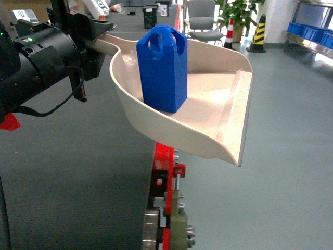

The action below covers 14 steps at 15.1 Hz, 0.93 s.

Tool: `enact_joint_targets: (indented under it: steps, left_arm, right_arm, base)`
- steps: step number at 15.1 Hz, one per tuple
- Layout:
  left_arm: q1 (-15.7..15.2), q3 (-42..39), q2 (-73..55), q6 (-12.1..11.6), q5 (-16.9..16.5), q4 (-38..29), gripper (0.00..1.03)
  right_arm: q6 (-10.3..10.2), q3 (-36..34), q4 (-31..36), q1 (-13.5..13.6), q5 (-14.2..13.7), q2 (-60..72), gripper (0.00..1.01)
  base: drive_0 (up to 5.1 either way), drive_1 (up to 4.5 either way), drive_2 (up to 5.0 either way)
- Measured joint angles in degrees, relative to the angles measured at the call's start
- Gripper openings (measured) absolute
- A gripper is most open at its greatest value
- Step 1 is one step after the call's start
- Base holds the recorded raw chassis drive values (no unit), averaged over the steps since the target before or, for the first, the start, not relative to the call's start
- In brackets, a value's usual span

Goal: Place part in tray to right shelf

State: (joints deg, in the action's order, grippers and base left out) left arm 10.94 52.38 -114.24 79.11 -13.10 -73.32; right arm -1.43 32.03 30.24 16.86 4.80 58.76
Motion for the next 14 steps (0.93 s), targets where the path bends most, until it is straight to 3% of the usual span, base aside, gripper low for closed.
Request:
enact_joint_targets:
  steps: [14]
  left_arm:
    - [0.13, 0.0, 0.0, -0.02, -0.02, 0.0, 0.13]
  right_arm:
    - [0.0, 0.0, -0.09, -0.04, 0.11, 0.02, 0.98]
  base:
    - [5.0, -2.34, -2.3]
